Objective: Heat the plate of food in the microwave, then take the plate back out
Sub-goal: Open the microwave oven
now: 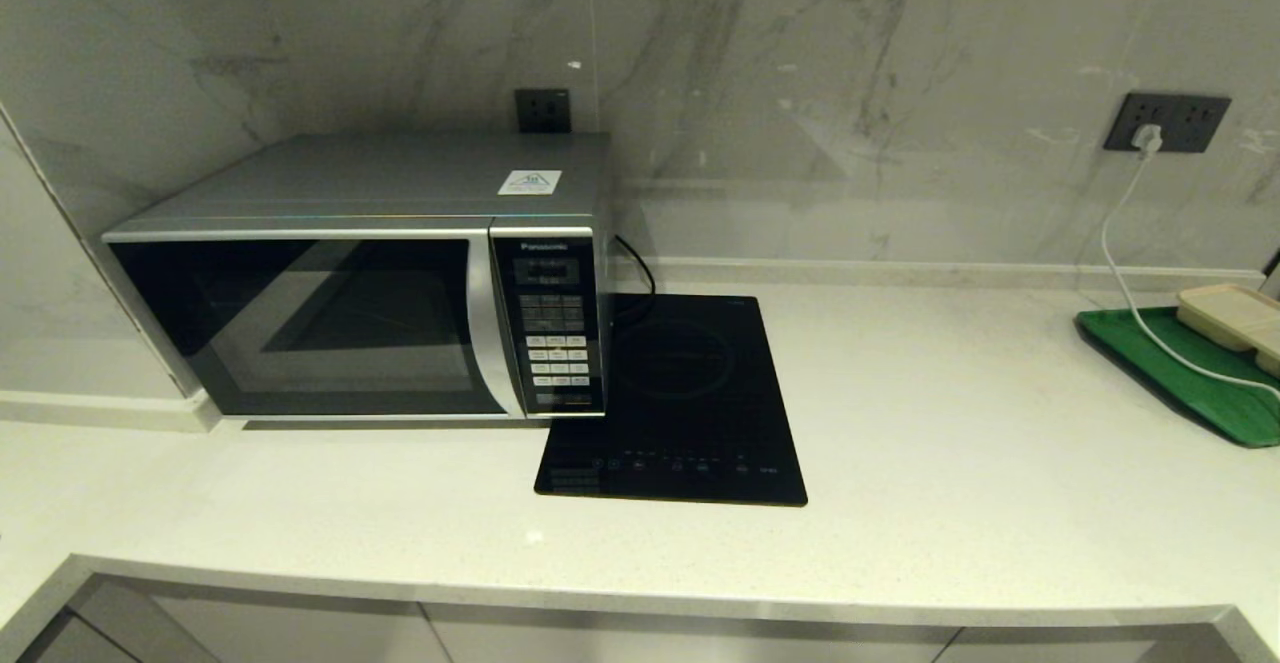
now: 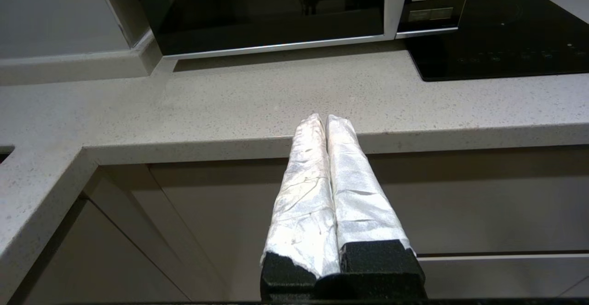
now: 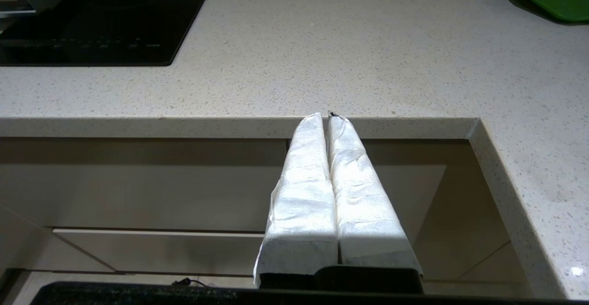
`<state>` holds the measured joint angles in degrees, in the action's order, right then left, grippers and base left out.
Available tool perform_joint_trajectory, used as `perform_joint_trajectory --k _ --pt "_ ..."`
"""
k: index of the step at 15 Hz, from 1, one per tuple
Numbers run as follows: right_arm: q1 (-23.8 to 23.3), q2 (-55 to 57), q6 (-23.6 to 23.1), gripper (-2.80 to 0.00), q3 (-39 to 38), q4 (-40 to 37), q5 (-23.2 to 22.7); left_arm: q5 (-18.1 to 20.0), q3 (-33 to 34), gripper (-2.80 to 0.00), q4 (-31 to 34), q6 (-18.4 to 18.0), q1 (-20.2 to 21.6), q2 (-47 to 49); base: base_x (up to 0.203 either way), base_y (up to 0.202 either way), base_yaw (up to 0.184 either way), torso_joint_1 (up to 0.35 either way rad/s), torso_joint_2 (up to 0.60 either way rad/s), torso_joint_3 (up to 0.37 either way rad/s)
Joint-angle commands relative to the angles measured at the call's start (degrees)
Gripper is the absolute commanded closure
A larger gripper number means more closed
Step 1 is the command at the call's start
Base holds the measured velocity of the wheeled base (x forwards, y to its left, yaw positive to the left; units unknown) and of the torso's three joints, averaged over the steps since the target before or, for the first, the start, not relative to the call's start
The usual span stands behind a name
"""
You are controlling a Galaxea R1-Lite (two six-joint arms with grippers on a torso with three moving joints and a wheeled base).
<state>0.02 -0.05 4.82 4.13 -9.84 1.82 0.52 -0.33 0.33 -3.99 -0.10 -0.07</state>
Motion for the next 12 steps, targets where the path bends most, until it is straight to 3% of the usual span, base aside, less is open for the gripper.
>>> perform_joint_trajectory --k 1,4,7,12 --pt "0.0 0.0 0.0 0.0 0.0 -0.2 0.0 0.0 -3.5 0.0 0.5 -0.3 0.0 0.4 0.0 0.0 0.0 0.0 0.0 0.0" --pt "0.1 0.0 0.0 0.0 0.0 0.0 0.0 1.0 -23.1 0.0 7.1 -0.2 -0.3 8.8 0.0 0.0 0.0 0.0 0.0 0.0" --pt "0.0 0.0 0.0 0.0 0.0 -0.1 0.0 2.5 -39.5 0.0 15.3 0.3 -2.0 25.2 0.0 0.0 0.0 0.0 0.0 0.0" --pt "0.0 0.0 0.0 0.0 0.0 -0.1 0.0 4.2 -46.3 0.0 19.7 0.6 -3.7 48.5 0.0 0.0 0.0 0.0 0.0 0.0"
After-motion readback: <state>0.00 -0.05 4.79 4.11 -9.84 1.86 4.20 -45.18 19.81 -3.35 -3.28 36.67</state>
